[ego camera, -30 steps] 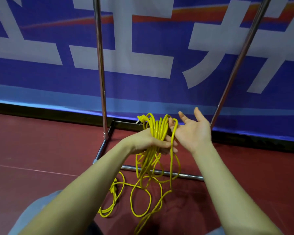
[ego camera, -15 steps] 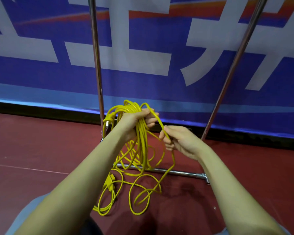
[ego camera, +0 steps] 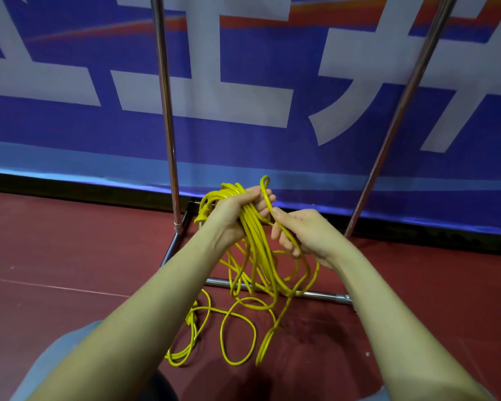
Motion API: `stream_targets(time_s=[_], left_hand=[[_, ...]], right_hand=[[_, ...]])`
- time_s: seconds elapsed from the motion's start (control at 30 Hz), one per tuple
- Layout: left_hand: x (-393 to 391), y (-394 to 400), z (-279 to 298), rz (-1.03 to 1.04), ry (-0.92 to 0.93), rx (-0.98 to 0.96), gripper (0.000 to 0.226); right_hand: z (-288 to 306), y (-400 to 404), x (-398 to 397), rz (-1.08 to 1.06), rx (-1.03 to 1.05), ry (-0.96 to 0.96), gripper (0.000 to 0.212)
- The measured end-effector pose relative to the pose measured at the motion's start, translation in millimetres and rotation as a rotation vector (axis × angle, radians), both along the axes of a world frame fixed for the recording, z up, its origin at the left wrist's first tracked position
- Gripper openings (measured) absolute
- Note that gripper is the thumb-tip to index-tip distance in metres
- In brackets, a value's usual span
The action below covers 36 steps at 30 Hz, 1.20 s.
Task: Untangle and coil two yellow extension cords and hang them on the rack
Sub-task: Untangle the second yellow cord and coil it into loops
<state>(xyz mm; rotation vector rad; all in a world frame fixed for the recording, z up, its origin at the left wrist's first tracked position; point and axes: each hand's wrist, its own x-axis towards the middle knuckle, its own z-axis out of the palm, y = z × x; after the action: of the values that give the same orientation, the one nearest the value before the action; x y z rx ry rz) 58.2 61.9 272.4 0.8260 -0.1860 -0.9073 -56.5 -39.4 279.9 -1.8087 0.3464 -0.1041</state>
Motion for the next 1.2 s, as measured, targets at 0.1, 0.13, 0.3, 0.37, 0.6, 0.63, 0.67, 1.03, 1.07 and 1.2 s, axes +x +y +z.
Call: stream_targets(time_s=[0.1,0.13,0.3,0.37,0.6,0.63,0.67,1.03,1.07,1.2], left_hand=[[9.5,2.7,6.4,0.013,0.027,-0.027,0.018],[10.7,4.2,7.2,-0.008,0.008,-0.006,0.019],[0.3,5.1,-0.4,-0.127,-0.141,0.091,0.017],[-1.6,6.2,0.0,-0.155,-0.132,0.047,0.020],[1.9,4.3,8.6,-0.059,0.015,-0.092,0.022],[3.7,3.6,9.8,-0.017,0.048,-0.116,0.021],[5.5,3.3,11.3,0.025,0.078,-0.141,0.020],[1.7,5.6,-11.1,-0.104,-0.101,0.158,0.019],[-2.2,5.2,-14.2,-0.156,-0.129,0.184,0.021],[-13.8,5.6,-18.8,-0.310,-0.187,0.201,0.022]], right_hand=[[-2.3,-2.4,-5.3,0.004,0.047,-0.019,0.046],[-2.9,-3.1,-6.0,-0.015,0.071,-0.039,0.046],[-3.2,-2.2,-4.2,-0.064,0.109,-0.037,0.047],[-4.8,0.4,-2.0,-0.050,0.121,-0.029,0.047],[-6.2,-2.3,-0.6,-0.006,0.172,-0.004,0.046],[-7.7,-5.3,-1.8,0.003,0.167,0.016,0.045],[-10.9,-9.0,-3.5,0.010,0.146,0.041,0.045],[-7.0,-13.5,2.6,-0.148,0.381,-0.208,0.036],[-0.9,-12.4,5.1,-0.170,0.487,-0.257,0.035],[16.3,-12.2,11.2,-0.224,0.908,-0.362,0.028]])
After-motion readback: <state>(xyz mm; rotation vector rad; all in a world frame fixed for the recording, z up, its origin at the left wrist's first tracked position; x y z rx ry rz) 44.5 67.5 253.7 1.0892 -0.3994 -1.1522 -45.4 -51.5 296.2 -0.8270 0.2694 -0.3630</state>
